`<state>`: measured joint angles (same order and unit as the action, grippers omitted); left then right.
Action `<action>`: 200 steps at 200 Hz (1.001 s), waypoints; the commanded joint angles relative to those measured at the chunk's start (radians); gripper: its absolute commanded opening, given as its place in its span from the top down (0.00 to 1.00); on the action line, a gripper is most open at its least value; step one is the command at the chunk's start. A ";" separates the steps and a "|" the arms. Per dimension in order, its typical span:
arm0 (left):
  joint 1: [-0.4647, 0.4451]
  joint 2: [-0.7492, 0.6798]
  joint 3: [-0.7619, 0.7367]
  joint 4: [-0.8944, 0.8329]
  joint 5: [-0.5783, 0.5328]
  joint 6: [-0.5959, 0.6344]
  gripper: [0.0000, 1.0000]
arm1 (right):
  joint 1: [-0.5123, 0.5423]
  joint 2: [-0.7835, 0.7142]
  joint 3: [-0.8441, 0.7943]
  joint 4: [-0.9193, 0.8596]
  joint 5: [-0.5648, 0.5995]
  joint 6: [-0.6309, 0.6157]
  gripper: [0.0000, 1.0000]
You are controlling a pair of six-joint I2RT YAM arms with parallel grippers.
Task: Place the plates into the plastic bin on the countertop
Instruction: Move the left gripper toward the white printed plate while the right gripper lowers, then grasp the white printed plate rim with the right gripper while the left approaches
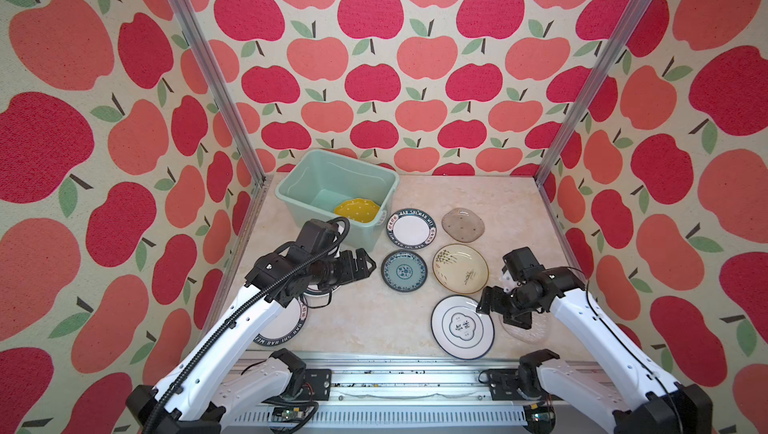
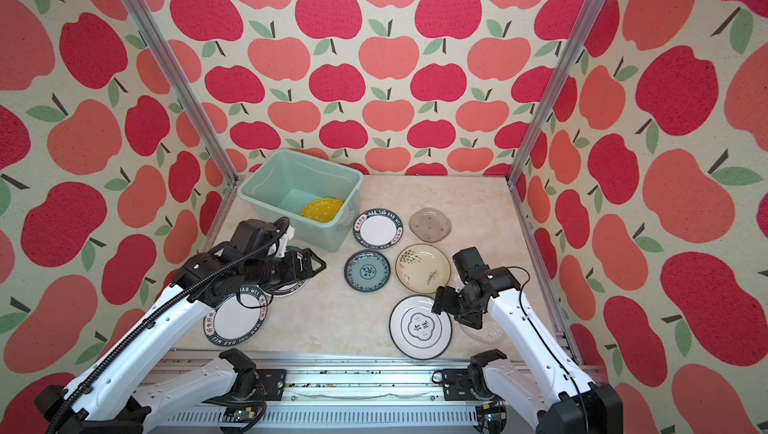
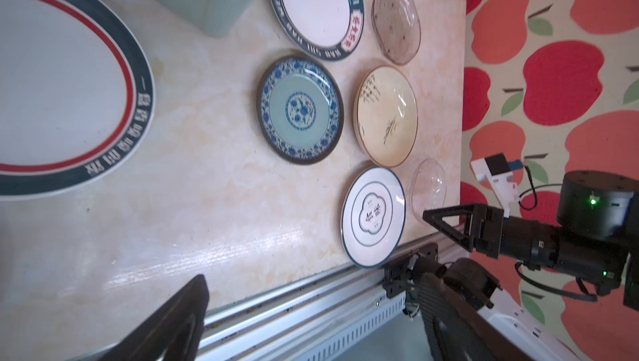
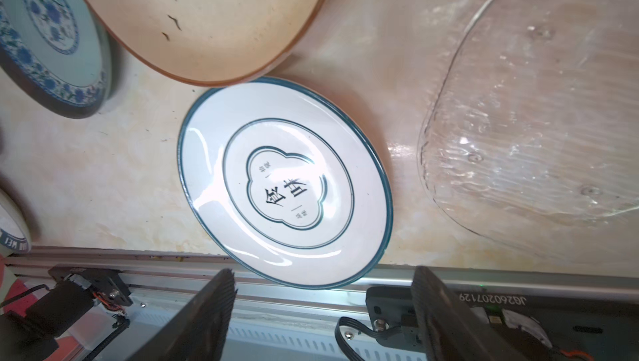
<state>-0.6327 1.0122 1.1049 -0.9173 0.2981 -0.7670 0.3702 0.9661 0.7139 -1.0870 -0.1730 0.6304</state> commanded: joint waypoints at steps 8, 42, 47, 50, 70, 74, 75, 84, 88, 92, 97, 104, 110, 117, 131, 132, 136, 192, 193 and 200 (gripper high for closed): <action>-0.108 0.054 -0.017 -0.016 0.013 -0.110 0.02 | 0.004 -0.042 -0.078 0.030 -0.007 0.078 0.16; -0.140 0.164 0.001 -0.003 0.036 -0.090 0.01 | 0.011 -0.043 -0.154 0.092 -0.036 0.098 0.15; -0.142 0.178 0.001 0.006 0.047 -0.084 0.01 | 0.012 -0.038 -0.160 0.100 -0.037 0.101 0.15; -0.142 0.184 0.002 0.013 0.054 -0.083 0.01 | 0.013 -0.035 -0.165 0.109 -0.039 0.102 0.15; -0.142 0.226 -0.010 0.052 0.093 -0.070 0.01 | 0.019 -0.010 -0.183 0.158 -0.052 0.105 0.15; -0.142 0.232 -0.013 0.060 0.099 -0.068 0.01 | 0.020 -0.003 -0.186 0.169 -0.059 0.105 0.15; -0.142 0.234 -0.014 0.062 0.100 -0.068 0.01 | 0.021 -0.002 -0.185 0.171 -0.059 0.105 0.15; -0.139 0.250 -0.030 0.092 0.128 -0.068 0.01 | 0.022 0.014 -0.189 0.194 -0.069 0.103 0.15; -0.134 0.255 -0.037 0.104 0.144 -0.069 0.01 | 0.023 0.020 -0.189 0.201 -0.074 0.101 0.15; -0.128 0.262 -0.044 0.114 0.158 -0.069 0.01 | 0.025 0.026 -0.190 0.209 -0.078 0.097 0.15; -0.121 0.269 -0.051 0.128 0.176 -0.071 0.01 | 0.027 0.034 -0.192 0.221 -0.083 0.097 0.15; -0.108 0.279 -0.066 0.148 0.200 -0.079 0.01 | 0.030 0.043 -0.196 0.235 -0.089 0.100 0.15; -0.100 0.284 -0.077 0.161 0.212 -0.090 0.01 | 0.036 0.051 -0.201 0.253 -0.098 0.103 0.16; -0.089 0.295 -0.087 0.174 0.226 -0.098 0.01 | 0.042 0.058 -0.207 0.275 -0.108 0.107 0.16; -0.080 0.315 -0.094 0.186 0.244 -0.106 0.01 | 0.066 0.073 -0.211 0.306 -0.114 0.114 0.18; -0.080 0.316 -0.093 0.186 0.245 -0.106 0.01 | 0.069 0.074 -0.212 0.308 -0.114 0.115 0.18; -0.079 0.323 -0.091 0.184 0.248 -0.106 0.01 | 0.079 0.079 -0.213 0.314 -0.113 0.117 0.18; -0.045 0.363 -0.089 0.145 0.257 -0.139 0.03 | 0.229 0.123 -0.230 0.496 -0.175 0.152 0.26; -0.045 0.363 -0.090 0.144 0.256 -0.140 0.03 | 0.232 0.125 -0.229 0.498 -0.176 0.150 0.26; -0.036 0.360 -0.094 0.137 0.252 -0.148 0.03 | 0.244 0.134 -0.220 0.506 -0.182 0.139 0.26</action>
<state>-0.6907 1.3750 1.0203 -0.7582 0.5392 -0.8799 0.5747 1.0801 0.4870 -0.6765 -0.3069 0.7647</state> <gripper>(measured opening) 0.977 0.742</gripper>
